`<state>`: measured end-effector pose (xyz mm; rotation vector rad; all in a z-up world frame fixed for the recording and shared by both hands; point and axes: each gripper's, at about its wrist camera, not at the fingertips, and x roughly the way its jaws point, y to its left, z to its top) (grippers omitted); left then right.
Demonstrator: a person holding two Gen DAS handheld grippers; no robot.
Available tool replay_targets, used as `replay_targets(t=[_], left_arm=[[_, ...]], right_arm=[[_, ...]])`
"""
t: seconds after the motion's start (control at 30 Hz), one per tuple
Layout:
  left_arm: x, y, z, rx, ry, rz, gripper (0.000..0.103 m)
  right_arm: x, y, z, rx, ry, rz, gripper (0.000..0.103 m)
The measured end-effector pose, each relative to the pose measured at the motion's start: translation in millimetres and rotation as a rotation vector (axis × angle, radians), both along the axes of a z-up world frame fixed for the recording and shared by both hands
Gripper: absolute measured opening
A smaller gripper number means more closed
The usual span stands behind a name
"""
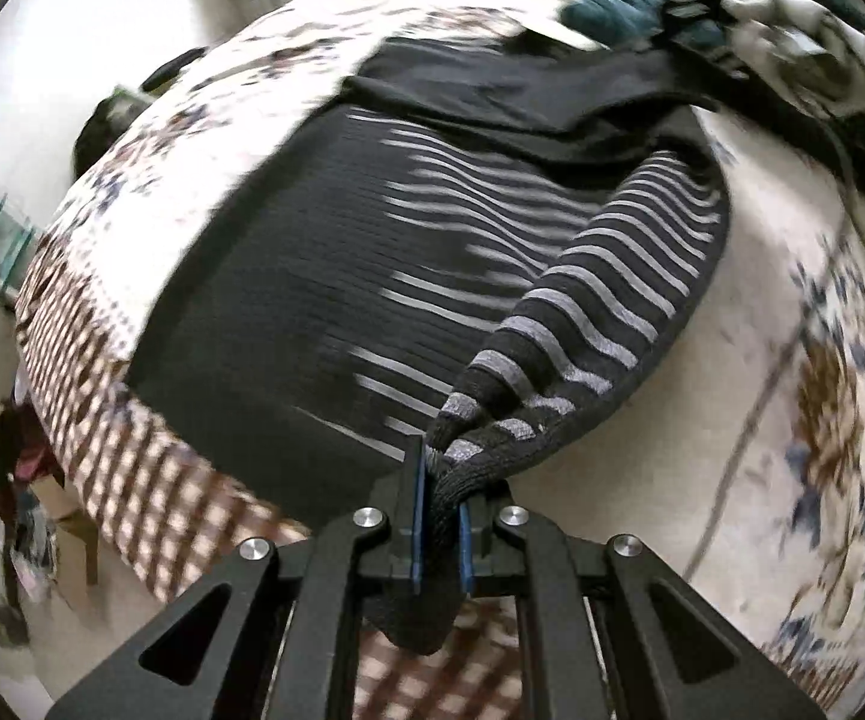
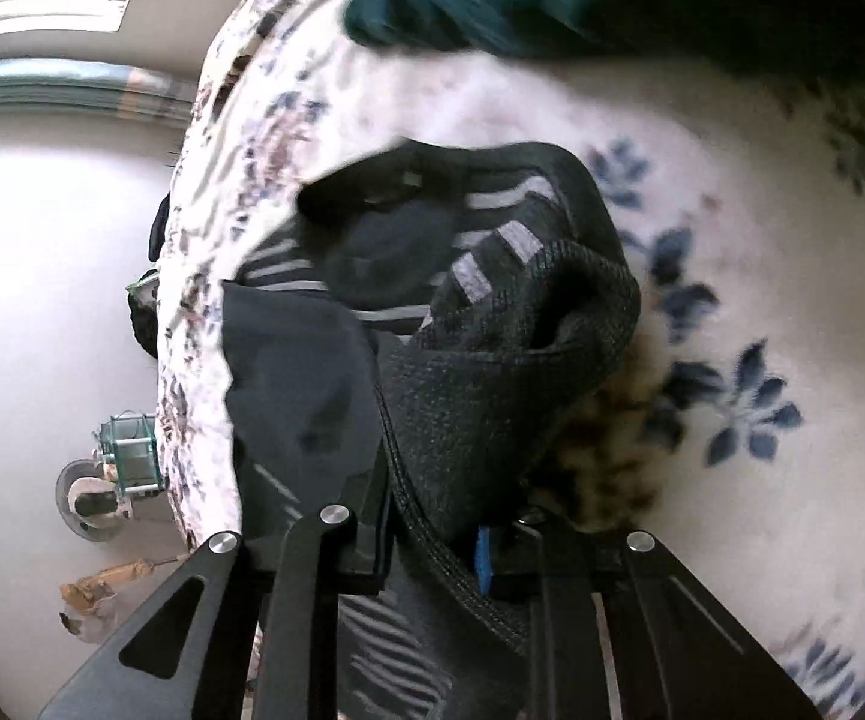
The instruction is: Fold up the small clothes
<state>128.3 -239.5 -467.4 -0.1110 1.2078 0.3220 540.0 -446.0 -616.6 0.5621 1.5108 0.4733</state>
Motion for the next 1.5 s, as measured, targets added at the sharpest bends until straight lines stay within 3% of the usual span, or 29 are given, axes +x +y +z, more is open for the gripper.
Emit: replay_targets(t=[0.2, 0.37, 0.47, 0.67, 0.73, 0.8, 0.9, 0.97, 1.07, 1.2, 1.3, 1.37, 1.5], left_arm=[[-1, 73, 7, -0.082, -0.024, 0.098, 0.006], [6, 147, -8, -0.173, -0.022, 0.182, 0.006], [14, 191, -22, -0.2, -0.008, 0.218, 0.006], [21, 266, -63, -0.246, 0.04, 0.286, 0.006], [19, 283, -77, -0.297, 0.07, 0.297, 0.007], [13, 298, -84, -0.373, 0.082, 0.316, 0.01], [-11, 327, -88, -0.5, 0.087, 0.376, 0.013], [-25, 344, -86, -0.555, 0.079, 0.416, 0.021], [-34, 361, -72, -0.557, 0.041, 0.407, 0.025], [-10, 370, -63, -0.504, 0.025, 0.309, 0.029], [19, 368, -77, -0.477, 0.053, 0.232, 0.029], [33, 359, -87, -0.468, 0.085, 0.172, 0.029], [41, 338, -95, -0.454, 0.112, 0.072, 0.028]], right_arm=[[13, 74, 52, -0.117, 0.006, 0.028, 0.021], [30, 174, 62, -0.195, -0.004, 0.046, 0.02], [40, 235, 47, -0.237, 0.003, 0.061, 0.02], [57, 365, -13, -0.367, 0.027, 0.123, 0.02], [59, 386, -31, -0.383, 0.058, 0.109, 0.023], [60, 400, -40, -0.361, 0.093, 0.087, 0.04], [58, 409, -28, -0.213, 0.084, 0.106, 0.08], [52, 407, -10, -0.119, 0.06, 0.125, 0.08], [32, 395, 22, -0.081, 0.017, 0.143, 0.08], [-34, 350, 49, -0.18, -0.035, 0.167, 0.08], [-103, 312, 41, -0.275, -0.006, 0.171, 0.08], [-156, 283, 23, -0.316, 0.066, 0.157, 0.08], [-262, 247, -26, -0.289, 0.258, 0.144, 0.08]])
